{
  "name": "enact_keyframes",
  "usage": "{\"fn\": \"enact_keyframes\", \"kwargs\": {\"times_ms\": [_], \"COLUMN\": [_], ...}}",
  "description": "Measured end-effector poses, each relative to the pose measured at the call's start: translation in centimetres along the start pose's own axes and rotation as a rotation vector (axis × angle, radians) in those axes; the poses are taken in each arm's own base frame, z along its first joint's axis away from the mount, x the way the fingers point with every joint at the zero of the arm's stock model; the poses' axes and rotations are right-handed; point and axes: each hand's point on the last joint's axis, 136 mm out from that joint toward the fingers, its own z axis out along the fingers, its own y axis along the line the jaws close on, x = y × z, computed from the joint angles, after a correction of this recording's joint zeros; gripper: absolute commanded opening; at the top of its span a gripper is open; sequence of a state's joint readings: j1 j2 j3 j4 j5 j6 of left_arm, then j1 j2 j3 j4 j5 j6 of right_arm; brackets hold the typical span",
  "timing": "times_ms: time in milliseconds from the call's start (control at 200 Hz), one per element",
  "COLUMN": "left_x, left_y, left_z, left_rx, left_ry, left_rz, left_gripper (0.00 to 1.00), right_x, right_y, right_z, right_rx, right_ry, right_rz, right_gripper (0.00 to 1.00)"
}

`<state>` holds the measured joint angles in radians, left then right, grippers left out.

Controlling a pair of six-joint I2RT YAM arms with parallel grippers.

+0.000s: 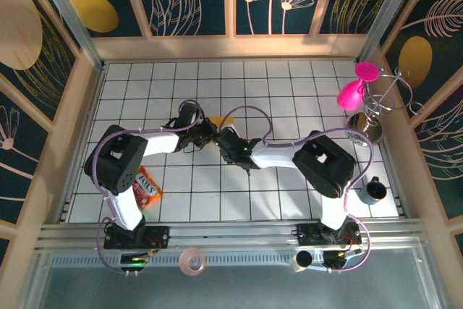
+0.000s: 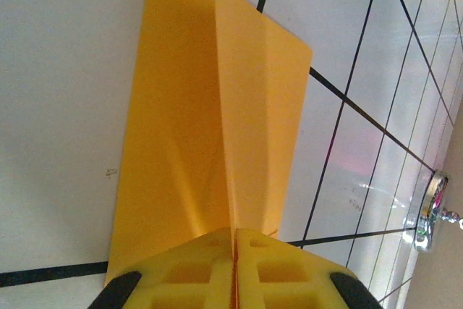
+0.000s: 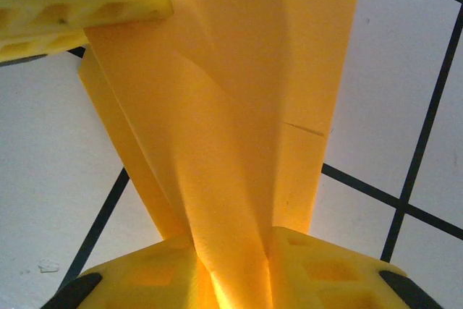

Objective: Fold a paper plane with a square sheet of paper (pick it up from the middle)
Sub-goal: Third fold the triangle at the center of the table.

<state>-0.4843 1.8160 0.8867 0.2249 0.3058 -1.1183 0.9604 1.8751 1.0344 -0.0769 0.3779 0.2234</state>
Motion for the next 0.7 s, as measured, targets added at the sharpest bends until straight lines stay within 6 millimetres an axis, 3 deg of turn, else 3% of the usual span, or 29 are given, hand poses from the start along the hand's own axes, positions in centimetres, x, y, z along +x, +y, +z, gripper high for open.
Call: {"fn": "enact_keyframes", "kwargs": {"times_ms": [295, 481, 696], "left_x": [-0.7, -3.0, -5.9], "left_y": [-0.2, 0.5, 0.4], "left_z": [-0.6, -1.9, -4.6], "left_rx": [-0.018, -0.051, -0.051], "left_ry": [-0.022, -0.082, -0.167], "left_rz": [0.009, 0.002, -0.003], "left_gripper": [0.35, 0.46, 0.49], "right_x": [0.0, 0.1, 0.2], "right_y": [-0.1, -0.1, 0.1], "right_z": [-0.1, 0.0, 0.0], "right_rx": [0.013, 0.012, 0.000], "right_ry": [-0.003, 0.000, 0.004], "right_rz": [-0.021, -0.041, -0.052], "right_gripper": [0.21, 0.21, 0.21]}}
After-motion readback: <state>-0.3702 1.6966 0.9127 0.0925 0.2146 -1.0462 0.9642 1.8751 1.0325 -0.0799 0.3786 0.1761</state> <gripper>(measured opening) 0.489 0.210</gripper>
